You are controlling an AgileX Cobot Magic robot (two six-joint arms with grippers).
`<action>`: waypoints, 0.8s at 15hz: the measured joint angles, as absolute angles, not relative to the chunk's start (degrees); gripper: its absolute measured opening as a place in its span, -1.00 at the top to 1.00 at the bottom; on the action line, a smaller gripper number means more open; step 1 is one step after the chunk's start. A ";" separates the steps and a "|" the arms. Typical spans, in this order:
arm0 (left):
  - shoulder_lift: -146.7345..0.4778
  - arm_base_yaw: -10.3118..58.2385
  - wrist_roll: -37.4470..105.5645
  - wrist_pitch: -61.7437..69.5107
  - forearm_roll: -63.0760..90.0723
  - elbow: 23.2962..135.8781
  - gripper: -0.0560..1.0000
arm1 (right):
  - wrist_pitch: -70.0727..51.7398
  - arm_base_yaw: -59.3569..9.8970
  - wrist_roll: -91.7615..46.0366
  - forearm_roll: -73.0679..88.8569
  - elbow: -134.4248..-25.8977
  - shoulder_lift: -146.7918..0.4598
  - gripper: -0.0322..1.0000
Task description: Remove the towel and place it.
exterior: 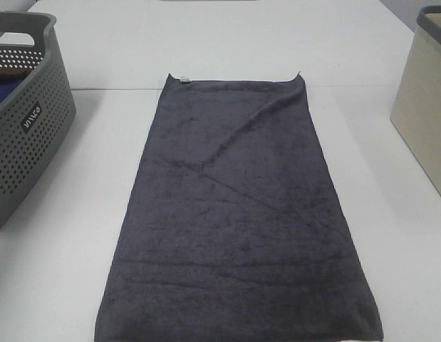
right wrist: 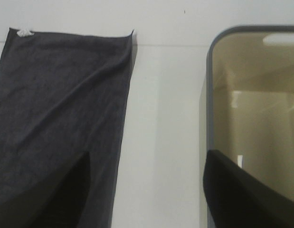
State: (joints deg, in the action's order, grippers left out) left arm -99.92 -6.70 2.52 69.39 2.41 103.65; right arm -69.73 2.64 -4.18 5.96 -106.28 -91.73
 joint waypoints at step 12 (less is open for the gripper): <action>-47.44 -6.70 2.64 49.56 0.46 50.94 -0.53 | -69.67 2.64 -4.18 5.27 -47.50 -31.17 -0.35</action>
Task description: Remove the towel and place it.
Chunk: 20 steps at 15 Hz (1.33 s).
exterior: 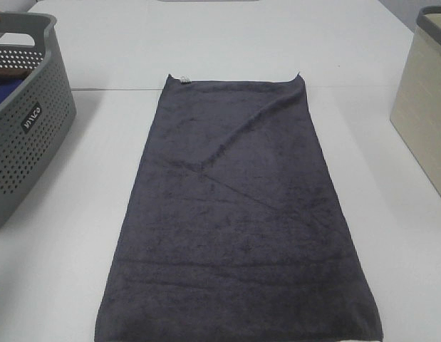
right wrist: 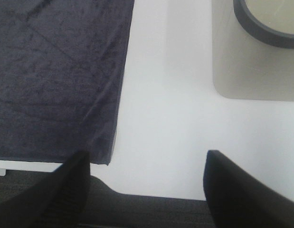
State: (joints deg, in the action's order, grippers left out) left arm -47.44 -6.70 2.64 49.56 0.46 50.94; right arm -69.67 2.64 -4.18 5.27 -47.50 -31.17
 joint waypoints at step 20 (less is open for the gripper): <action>0.34 -6.70 6.19 60.22 9.05 29.16 -0.53 | -60.96 2.64 -5.16 3.72 -28.65 0.23 -0.35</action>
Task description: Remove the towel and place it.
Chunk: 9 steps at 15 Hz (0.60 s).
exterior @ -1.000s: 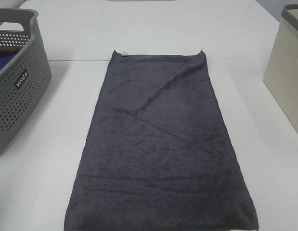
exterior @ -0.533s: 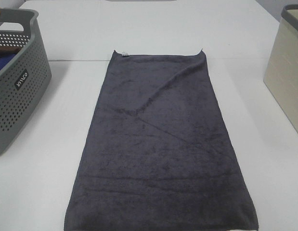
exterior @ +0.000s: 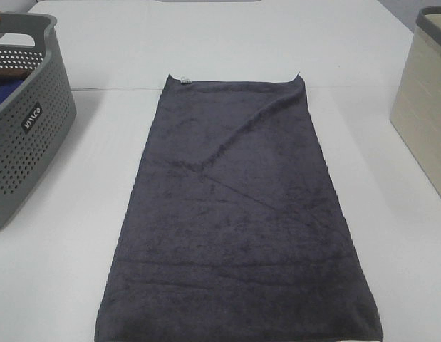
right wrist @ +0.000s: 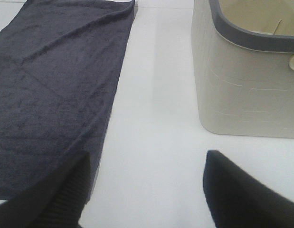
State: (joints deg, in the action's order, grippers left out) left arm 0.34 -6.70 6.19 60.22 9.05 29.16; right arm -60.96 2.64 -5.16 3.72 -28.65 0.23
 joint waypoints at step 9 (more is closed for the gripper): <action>0.34 -6.70 5.50 60.22 9.17 29.16 -0.53 | -60.91 2.64 -5.16 3.72 -28.65 0.23 -0.35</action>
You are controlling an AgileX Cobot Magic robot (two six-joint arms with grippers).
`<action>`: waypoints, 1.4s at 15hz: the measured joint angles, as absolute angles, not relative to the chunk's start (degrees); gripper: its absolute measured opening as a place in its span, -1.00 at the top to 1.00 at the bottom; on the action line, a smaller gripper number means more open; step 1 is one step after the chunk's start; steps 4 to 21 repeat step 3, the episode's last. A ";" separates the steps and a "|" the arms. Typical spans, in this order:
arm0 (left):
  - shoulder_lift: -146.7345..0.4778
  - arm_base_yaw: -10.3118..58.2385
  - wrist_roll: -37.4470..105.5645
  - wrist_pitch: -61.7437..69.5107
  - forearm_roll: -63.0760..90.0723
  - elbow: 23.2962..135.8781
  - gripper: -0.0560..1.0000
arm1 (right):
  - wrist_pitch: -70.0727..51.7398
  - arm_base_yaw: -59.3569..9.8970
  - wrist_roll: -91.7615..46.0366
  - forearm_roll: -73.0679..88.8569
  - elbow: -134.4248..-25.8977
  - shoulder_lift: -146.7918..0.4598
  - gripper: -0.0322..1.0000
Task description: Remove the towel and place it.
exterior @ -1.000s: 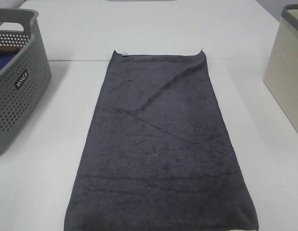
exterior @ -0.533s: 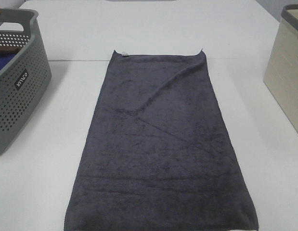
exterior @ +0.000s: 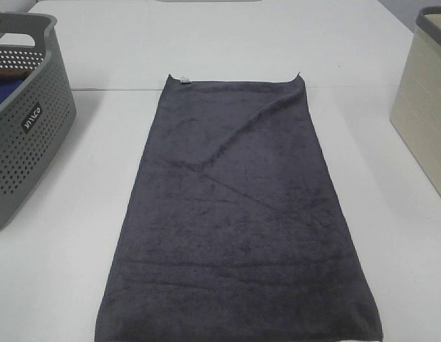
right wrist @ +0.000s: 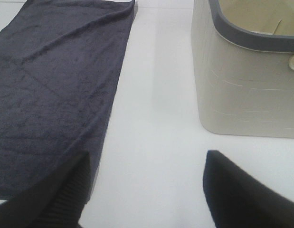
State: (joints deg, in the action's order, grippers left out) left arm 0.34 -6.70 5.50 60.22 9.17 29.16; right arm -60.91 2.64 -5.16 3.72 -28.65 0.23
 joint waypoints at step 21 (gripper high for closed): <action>0.34 -6.70 5.50 60.22 9.17 29.16 -0.53 | -60.91 2.64 -5.16 3.72 -28.65 0.23 -0.35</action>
